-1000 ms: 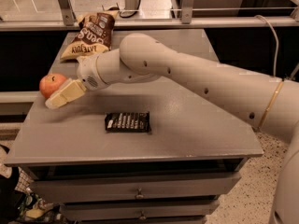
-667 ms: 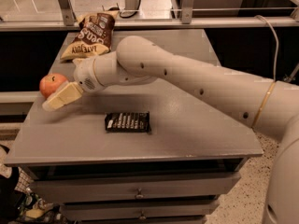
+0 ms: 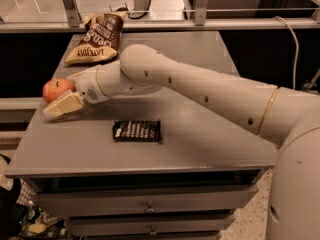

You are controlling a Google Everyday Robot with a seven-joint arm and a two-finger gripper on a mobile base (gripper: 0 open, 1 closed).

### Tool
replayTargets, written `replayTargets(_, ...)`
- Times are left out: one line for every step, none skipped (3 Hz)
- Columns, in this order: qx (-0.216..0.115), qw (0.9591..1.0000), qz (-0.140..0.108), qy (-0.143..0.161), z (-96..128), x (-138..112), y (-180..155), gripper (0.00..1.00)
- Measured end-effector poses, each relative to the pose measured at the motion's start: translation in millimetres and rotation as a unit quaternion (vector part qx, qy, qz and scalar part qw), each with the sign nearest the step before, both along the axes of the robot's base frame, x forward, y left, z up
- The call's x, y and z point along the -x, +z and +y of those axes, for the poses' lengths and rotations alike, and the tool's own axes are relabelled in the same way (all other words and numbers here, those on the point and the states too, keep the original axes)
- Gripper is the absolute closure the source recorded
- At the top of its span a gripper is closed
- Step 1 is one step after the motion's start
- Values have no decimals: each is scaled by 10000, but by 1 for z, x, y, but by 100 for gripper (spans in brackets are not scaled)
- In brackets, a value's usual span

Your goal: Pick apple

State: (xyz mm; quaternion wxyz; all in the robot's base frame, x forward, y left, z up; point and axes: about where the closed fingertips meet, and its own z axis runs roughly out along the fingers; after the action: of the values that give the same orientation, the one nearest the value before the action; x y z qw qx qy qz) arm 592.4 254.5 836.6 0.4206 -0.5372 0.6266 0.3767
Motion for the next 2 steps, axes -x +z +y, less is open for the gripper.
replayTargets(-1,10000,-4,14,2,1,1,47)
replayTargets(-2,10000,0,40,4,3,0,77)
